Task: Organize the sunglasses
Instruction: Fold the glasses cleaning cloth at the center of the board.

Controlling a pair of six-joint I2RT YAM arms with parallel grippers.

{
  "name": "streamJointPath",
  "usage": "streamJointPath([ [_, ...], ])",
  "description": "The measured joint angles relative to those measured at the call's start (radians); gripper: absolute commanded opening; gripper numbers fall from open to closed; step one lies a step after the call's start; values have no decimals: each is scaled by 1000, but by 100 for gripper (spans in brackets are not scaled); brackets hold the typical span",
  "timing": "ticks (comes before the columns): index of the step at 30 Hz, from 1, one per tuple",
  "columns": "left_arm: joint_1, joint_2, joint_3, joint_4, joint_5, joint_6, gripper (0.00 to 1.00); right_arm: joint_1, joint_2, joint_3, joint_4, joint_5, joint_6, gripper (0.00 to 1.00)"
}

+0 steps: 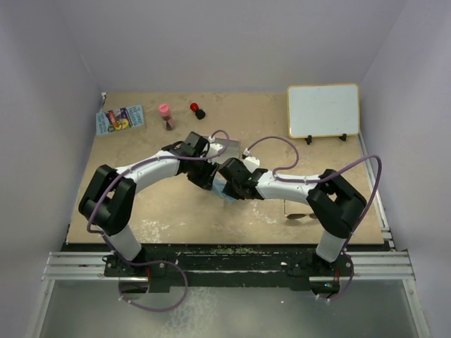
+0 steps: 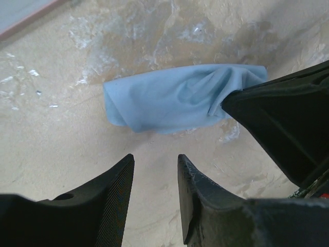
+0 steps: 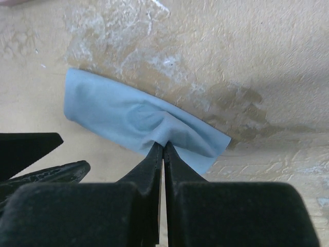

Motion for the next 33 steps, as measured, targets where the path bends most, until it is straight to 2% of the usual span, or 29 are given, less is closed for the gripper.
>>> streamJointPath([
  [11, 0, -89, 12, 29, -22, -23, 43, -33, 0, 38, -8, 29, 12, 0],
  [25, -23, 86, 36, 39, -50, -52, 43, -60, 0, 48, -11, 26, 12, 0],
  [33, -30, 117, 78, 42, -57, -82, 43, -65, 11, 48, -3, 23, 11, 0],
])
